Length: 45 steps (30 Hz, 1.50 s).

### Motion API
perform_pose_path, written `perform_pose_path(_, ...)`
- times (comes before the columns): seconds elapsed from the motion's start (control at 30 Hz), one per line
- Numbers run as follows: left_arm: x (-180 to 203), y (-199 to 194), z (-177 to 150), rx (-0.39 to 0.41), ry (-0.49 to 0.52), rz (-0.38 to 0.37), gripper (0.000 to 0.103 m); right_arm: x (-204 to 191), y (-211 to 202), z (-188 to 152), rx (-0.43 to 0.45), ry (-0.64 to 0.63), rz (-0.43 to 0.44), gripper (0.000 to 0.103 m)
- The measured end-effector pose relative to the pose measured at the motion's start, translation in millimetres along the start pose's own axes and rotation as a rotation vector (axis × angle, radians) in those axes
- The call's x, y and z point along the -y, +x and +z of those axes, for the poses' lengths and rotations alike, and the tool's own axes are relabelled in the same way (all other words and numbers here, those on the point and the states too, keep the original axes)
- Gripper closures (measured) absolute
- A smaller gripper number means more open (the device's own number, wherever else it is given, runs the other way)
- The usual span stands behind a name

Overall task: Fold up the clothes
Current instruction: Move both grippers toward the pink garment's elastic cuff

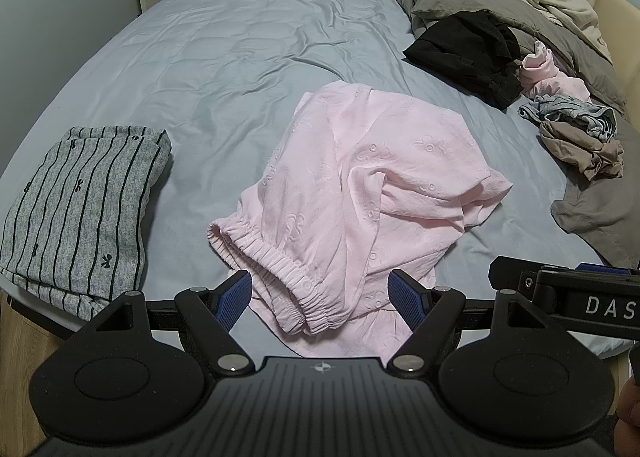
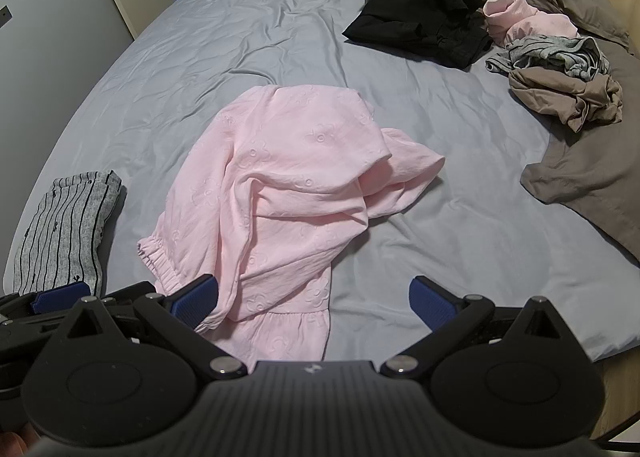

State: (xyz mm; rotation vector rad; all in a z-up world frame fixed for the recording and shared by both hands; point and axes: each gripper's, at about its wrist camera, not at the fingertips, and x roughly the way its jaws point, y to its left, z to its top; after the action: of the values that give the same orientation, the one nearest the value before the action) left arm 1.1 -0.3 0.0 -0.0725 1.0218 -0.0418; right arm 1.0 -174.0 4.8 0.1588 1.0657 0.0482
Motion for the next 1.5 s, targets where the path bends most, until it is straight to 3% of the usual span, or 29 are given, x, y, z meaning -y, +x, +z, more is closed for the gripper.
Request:
perform_pose_path(1.13,-3,4,-2,-0.005,0.002,0.004,0.029,0,5,0,-0.01,0.004,0.002,0.0)
perform_pose_path(1.5,-29,27,-3,-0.078,-0.09,-0.013,0.029,2,14,-3,-0.043,-0.012,0.063,0.0)
